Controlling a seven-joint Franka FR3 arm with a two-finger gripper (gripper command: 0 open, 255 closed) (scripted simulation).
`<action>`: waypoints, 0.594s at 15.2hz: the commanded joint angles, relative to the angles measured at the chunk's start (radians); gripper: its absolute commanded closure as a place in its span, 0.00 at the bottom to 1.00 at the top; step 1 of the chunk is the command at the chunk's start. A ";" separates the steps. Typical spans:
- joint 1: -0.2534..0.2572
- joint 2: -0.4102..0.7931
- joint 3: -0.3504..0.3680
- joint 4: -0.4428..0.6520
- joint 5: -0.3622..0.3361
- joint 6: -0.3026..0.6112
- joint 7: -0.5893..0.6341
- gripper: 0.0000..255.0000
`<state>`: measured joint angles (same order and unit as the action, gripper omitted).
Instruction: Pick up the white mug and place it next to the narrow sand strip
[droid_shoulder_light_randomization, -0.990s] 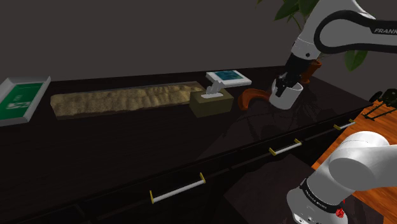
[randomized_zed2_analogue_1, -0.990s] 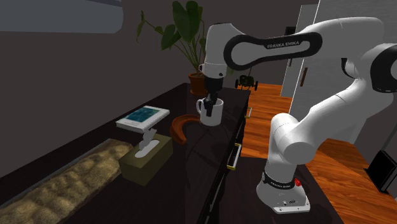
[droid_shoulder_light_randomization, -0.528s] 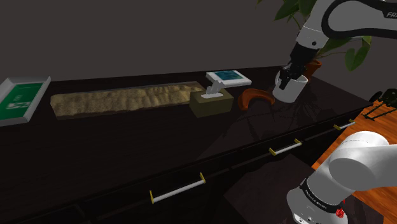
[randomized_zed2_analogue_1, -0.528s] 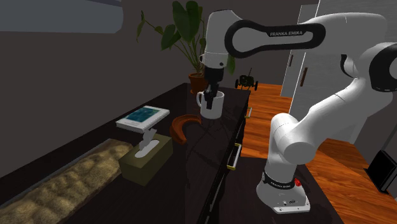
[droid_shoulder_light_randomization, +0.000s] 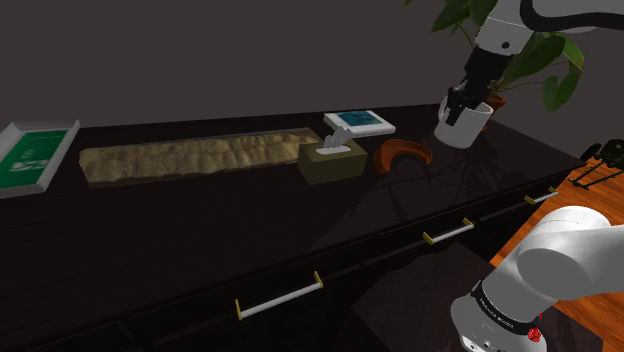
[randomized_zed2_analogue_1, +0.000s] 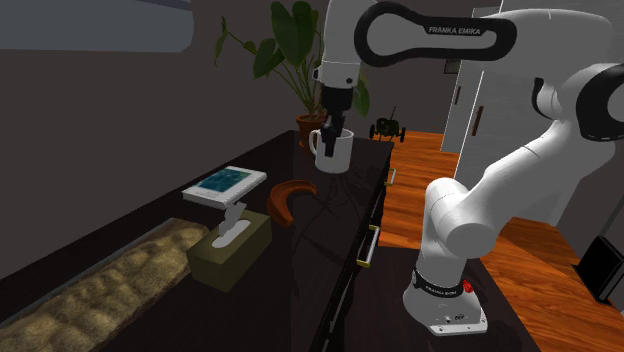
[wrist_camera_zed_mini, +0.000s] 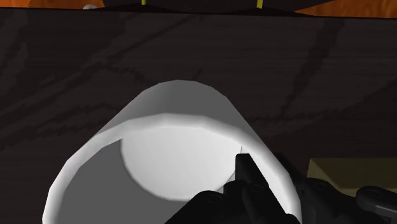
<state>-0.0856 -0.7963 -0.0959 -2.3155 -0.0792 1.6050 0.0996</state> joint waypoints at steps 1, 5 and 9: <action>0.001 0.008 0.003 0.034 0.002 -0.026 0.001 1.00; 0.023 0.023 0.069 0.051 0.044 -0.030 0.072 1.00; 0.050 0.056 0.156 0.071 0.095 -0.020 0.167 1.00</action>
<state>-0.0411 -0.7537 0.0417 -2.2569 0.0051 1.5847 0.2452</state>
